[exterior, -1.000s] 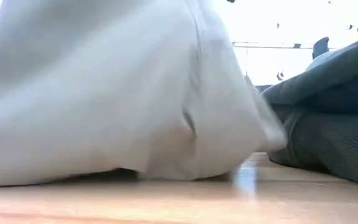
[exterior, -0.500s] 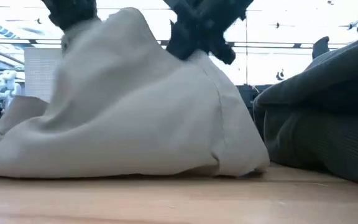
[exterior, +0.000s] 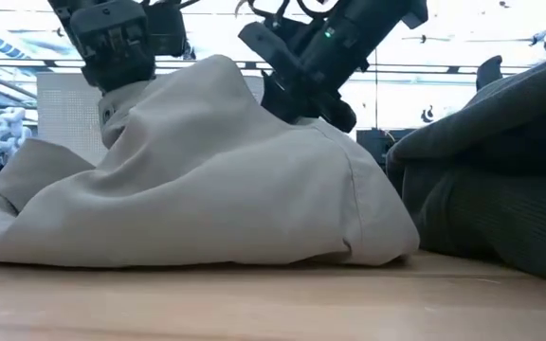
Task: Sort clothes
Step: Put the brown shorts into the white laundry bin
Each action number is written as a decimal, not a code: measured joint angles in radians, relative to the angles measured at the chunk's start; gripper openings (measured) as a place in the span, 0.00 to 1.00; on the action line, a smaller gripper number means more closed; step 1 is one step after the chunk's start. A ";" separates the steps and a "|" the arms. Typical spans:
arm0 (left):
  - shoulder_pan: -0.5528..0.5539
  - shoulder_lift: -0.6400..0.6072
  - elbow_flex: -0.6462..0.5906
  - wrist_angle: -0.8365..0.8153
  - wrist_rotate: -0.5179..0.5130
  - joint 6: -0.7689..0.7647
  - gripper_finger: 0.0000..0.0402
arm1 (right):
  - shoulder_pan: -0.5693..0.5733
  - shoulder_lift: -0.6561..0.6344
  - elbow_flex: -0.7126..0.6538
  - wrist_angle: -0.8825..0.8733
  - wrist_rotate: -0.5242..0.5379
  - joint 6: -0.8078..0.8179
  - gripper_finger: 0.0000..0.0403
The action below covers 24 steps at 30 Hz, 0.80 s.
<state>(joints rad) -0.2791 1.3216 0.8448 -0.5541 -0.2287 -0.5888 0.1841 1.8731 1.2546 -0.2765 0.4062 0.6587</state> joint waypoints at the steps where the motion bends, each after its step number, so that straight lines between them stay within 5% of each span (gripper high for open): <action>1: 0.000 0.004 0.000 0.003 0.001 -0.001 0.07 | 0.001 0.000 -0.001 -0.004 0.002 -0.006 0.12; 11: 0.003 0.002 0.076 -0.120 0.120 0.000 0.12 | -0.006 0.003 -0.005 -0.087 0.013 0.034 0.28; 24: -0.017 -0.065 0.197 -0.199 0.125 0.011 0.14 | -0.013 0.003 -0.003 -0.071 0.014 -0.012 0.56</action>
<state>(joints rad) -0.2958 1.2568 1.0420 -0.7529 -0.1039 -0.5776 0.1707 1.8763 1.2514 -0.3471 0.4197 0.6468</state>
